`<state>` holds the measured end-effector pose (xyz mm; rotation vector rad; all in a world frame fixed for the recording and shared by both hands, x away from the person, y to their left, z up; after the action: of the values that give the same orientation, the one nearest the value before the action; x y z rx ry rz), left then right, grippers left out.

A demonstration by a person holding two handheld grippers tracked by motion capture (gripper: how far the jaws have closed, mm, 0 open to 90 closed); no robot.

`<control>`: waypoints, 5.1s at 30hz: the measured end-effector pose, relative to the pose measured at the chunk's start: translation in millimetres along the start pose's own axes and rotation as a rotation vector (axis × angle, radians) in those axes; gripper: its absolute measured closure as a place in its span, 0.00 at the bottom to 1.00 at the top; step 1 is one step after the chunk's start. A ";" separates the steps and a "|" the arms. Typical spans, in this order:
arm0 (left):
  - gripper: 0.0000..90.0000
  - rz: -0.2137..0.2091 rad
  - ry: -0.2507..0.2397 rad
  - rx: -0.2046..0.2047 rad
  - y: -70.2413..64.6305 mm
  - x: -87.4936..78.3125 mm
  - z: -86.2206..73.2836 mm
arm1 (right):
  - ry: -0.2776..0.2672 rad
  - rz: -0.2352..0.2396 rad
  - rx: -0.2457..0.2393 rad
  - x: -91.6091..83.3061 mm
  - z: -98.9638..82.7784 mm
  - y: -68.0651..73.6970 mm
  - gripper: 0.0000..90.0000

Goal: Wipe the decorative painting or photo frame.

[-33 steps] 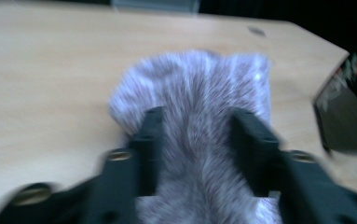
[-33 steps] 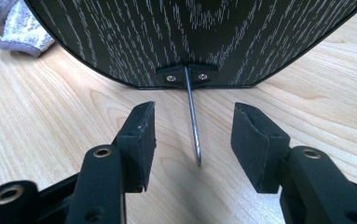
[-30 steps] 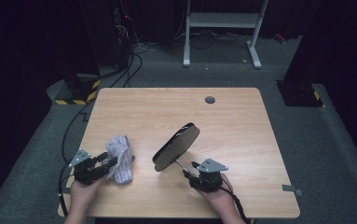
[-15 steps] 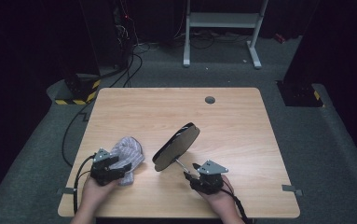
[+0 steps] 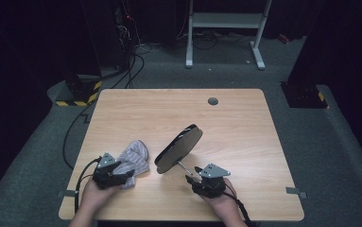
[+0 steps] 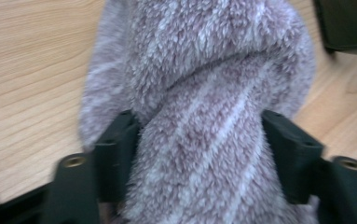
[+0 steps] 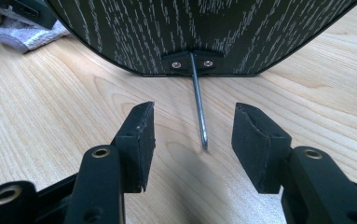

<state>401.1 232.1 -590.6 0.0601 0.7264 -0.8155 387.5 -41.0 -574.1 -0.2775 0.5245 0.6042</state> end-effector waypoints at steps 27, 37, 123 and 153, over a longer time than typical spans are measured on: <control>0.66 -0.088 -0.507 0.079 -65.5 -70.6 80.1 | -0.001 0.007 -0.007 1.2 0.8 3.6 0.55; 0.66 -0.074 -0.627 0.152 -103.5 -97.5 110.5 | 0.001 0.019 -0.019 0.5 15.2 6.4 0.64; 0.67 -0.023 -0.507 0.366 -184.5 -38.7 215.7 | 0.125 0.006 -0.087 30.7 -0.9 7.4 0.99; 0.68 -0.033 -0.544 0.334 -162.4 -59.8 140.8 | 0.134 0.014 -0.098 30.9 -1.8 8.0 0.98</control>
<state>342.7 112.6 -411.4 0.1207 0.0747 -0.9261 403.6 -21.0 -593.1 -0.4090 0.6269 0.6284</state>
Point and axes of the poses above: each handheld gripper's, and its own axes: x roughly forward along the jaws, z roughly out of its top, y roughly to its left, the point moved 10 cm from there along x, roughly forward along the jaws, and after that the axes turned 12 degrees about -z, right-handed, at the moved point
